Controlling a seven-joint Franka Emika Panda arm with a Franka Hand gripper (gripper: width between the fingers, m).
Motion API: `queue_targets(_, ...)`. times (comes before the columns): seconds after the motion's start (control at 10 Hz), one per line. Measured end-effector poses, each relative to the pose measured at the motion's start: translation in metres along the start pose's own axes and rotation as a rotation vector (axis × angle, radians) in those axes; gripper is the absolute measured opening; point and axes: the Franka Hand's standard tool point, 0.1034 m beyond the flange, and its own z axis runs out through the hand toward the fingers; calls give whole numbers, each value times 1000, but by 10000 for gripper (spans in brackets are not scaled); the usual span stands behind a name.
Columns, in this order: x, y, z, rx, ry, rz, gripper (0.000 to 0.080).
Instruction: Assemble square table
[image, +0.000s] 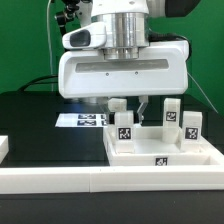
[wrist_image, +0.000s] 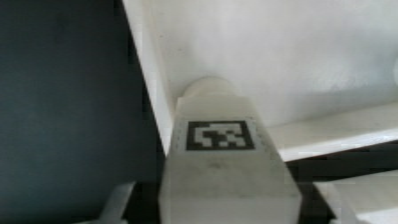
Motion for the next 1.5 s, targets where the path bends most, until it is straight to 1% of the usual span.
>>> queue_targets(0.2,0,0,0,3,0,155,288)
queue_targets(0.4,-3,1,0,5,0,374,288)
queue_targets(0.6,-3,2,0,12,-2,588,288)
queue_targets(0.8,-3,2,0,24,-6,778,288)
queue_targets(0.9,-4,1,0,24,-7,876,290)
queue_targets(1.1,-6,-6,1,14,-22,1110,290)
queue_targets(1.4,-7,-7,1,5,-33,1416,290)
queue_targets(1.5,-7,-7,1,8,-34,1458,290)
